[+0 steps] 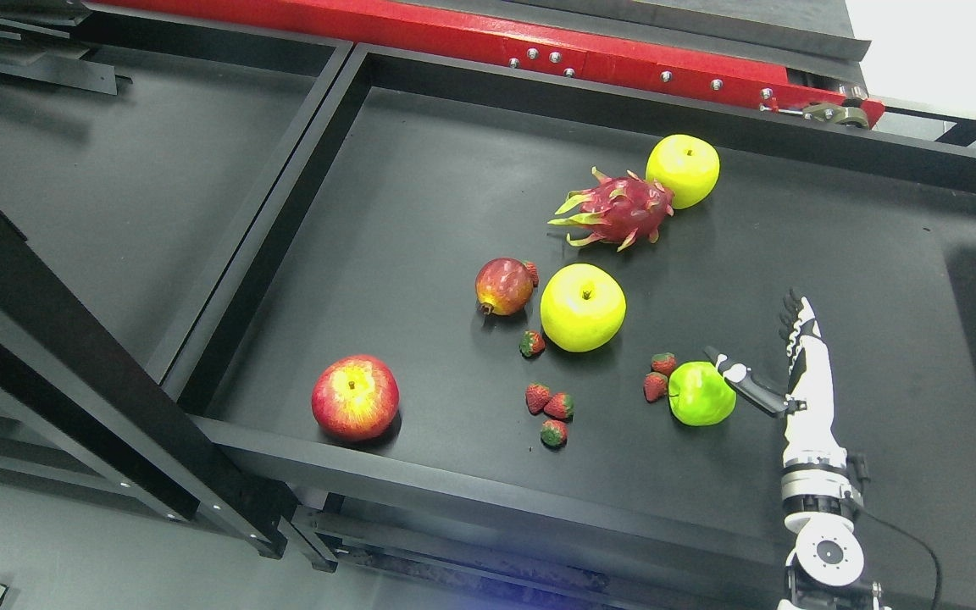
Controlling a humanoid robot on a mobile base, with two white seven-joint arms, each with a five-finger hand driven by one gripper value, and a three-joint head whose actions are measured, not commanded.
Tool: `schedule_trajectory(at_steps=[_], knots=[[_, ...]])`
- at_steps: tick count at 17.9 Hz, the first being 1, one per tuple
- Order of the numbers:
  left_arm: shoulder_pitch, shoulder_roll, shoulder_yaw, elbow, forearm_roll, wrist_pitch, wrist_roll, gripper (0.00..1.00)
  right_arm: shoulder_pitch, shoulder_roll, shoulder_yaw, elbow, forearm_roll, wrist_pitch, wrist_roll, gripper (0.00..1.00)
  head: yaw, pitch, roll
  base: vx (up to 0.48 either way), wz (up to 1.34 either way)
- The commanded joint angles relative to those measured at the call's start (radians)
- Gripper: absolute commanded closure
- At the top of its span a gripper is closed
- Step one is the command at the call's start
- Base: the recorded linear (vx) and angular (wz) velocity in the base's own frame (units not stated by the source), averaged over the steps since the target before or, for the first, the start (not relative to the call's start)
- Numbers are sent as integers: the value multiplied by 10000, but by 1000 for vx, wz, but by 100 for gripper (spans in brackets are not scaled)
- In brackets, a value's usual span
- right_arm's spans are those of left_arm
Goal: Place green apple on left shelf middle layer
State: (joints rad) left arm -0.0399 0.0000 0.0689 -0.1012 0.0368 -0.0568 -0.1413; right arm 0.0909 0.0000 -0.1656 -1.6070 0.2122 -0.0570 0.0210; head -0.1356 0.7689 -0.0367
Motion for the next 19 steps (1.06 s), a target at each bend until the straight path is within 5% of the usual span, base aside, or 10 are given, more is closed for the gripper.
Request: schedule_trajectory(at_steps=[1,19], knots=[[0,175,1,0,0,-15,1,0,901,-175,629,-1157,-403,18,65,0,0,0,0,0,0],[0,175,1,0,0,-15,1,0,702,-175,951,-1080,-481,79,388,0,0,0,0,0,0]])
